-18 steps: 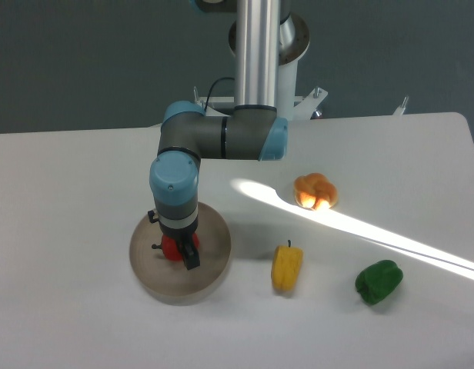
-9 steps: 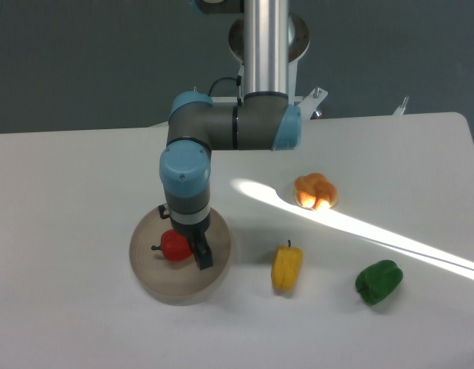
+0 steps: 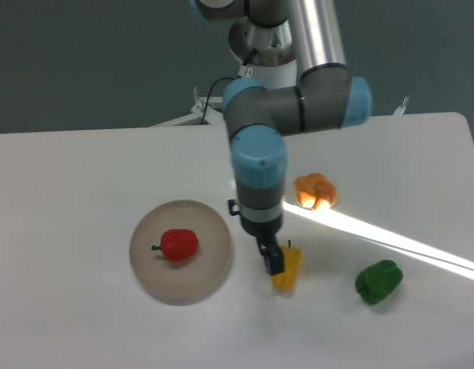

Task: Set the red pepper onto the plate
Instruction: 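Lift the open gripper up and away from the plate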

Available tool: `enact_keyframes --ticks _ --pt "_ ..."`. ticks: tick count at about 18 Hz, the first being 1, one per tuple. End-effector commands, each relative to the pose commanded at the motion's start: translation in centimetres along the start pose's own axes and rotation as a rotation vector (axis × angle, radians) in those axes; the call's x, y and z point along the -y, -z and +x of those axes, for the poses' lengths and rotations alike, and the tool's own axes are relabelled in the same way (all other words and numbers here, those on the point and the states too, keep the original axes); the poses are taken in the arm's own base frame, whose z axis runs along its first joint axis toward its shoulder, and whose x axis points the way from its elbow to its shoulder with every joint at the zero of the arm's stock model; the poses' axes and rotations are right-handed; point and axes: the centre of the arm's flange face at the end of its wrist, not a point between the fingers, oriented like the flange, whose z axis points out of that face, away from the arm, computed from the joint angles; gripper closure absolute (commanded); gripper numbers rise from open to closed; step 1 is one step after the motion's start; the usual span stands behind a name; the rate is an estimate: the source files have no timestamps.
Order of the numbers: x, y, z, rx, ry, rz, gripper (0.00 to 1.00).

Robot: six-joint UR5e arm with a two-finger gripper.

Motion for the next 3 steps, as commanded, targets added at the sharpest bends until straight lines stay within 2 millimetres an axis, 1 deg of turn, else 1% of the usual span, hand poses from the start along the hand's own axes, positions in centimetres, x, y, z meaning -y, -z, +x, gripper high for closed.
enact_keyframes --ticks 3 --pt "-0.1 -0.16 -0.22 0.008 0.002 0.0 0.0"
